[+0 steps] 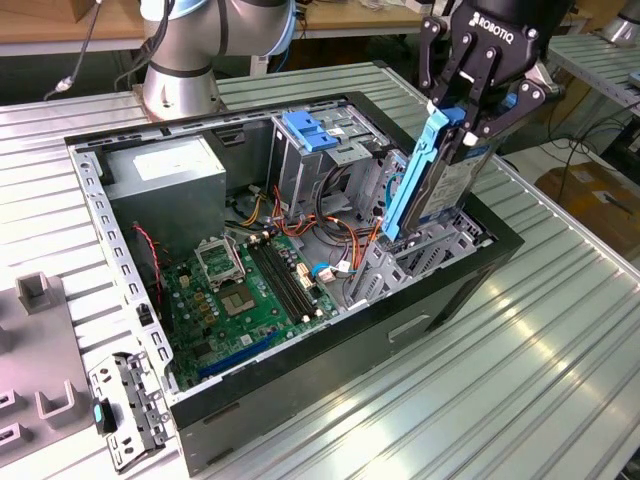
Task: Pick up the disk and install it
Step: 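Insert the disk into the insertion slot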
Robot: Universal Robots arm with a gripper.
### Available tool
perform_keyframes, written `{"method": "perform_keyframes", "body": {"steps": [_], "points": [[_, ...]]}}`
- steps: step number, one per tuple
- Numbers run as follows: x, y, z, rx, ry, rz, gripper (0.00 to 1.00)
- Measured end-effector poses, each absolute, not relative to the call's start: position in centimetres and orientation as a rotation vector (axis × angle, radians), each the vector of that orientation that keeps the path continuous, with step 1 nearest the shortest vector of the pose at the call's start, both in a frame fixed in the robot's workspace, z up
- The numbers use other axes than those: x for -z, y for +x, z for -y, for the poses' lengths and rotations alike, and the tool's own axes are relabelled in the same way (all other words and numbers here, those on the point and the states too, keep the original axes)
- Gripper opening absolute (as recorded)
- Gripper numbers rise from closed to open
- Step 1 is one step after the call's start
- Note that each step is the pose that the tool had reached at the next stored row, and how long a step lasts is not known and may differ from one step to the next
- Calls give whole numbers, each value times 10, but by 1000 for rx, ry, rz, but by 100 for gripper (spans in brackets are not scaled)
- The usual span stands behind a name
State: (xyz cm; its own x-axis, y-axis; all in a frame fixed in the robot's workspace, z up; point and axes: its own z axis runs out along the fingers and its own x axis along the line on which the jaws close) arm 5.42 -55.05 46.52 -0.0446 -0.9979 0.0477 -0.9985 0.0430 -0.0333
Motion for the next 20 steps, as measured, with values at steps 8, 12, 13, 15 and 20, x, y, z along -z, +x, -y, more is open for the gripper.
{"method": "perform_keyframes", "body": {"steps": [8,12,13,15,20], "points": [[-457,54,552,-89,2164,2260,37],[-456,54,551,-88,2164,2259,37],[-455,54,551,-88,2164,2259,37],[-454,54,551,-88,2164,2259,37],[-450,57,551,-83,2161,2257,37]]}}
